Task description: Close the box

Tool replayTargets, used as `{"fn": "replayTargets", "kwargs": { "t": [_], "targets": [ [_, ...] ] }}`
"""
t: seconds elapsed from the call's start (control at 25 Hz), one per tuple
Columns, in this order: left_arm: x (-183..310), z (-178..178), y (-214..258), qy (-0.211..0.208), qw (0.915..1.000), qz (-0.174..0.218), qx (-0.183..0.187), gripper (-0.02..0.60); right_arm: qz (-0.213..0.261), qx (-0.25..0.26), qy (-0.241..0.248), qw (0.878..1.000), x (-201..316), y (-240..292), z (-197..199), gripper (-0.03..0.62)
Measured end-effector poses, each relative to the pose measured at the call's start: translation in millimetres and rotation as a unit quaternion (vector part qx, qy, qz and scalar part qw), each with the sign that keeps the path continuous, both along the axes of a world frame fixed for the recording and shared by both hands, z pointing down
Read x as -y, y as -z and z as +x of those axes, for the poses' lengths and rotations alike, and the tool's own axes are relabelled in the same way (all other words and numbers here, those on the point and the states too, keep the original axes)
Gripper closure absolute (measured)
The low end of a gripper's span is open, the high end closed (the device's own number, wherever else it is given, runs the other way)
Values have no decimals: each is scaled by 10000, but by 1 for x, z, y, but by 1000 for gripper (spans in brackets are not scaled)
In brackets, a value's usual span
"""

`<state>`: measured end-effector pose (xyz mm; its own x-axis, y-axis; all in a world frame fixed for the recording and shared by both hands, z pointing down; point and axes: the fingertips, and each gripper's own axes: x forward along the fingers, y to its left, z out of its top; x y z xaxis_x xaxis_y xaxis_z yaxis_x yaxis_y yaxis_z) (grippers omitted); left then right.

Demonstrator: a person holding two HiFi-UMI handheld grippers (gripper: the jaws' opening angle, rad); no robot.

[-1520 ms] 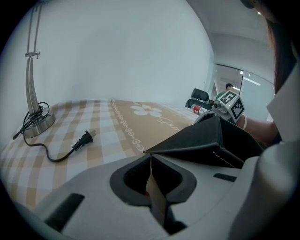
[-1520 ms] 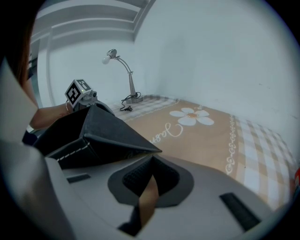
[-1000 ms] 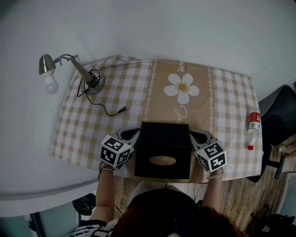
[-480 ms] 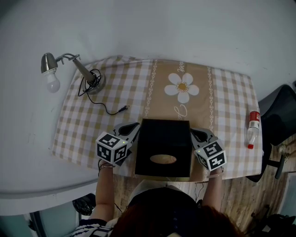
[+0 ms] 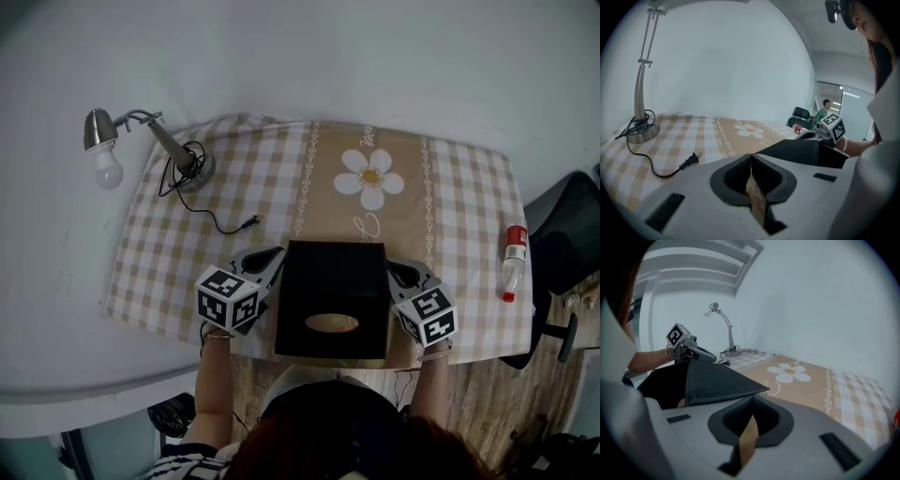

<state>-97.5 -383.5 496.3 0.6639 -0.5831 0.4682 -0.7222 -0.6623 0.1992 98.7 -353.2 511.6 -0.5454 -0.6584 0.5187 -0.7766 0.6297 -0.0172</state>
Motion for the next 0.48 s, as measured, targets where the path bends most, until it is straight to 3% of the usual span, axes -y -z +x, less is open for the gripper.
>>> {"fn": "replayTargets", "kwargs": {
  "t": [0.48],
  "targets": [
    [-1,-8,-1,139,9997,-52,-208,552,109,448,-121,9989,2,4,0,577]
  ]
}}
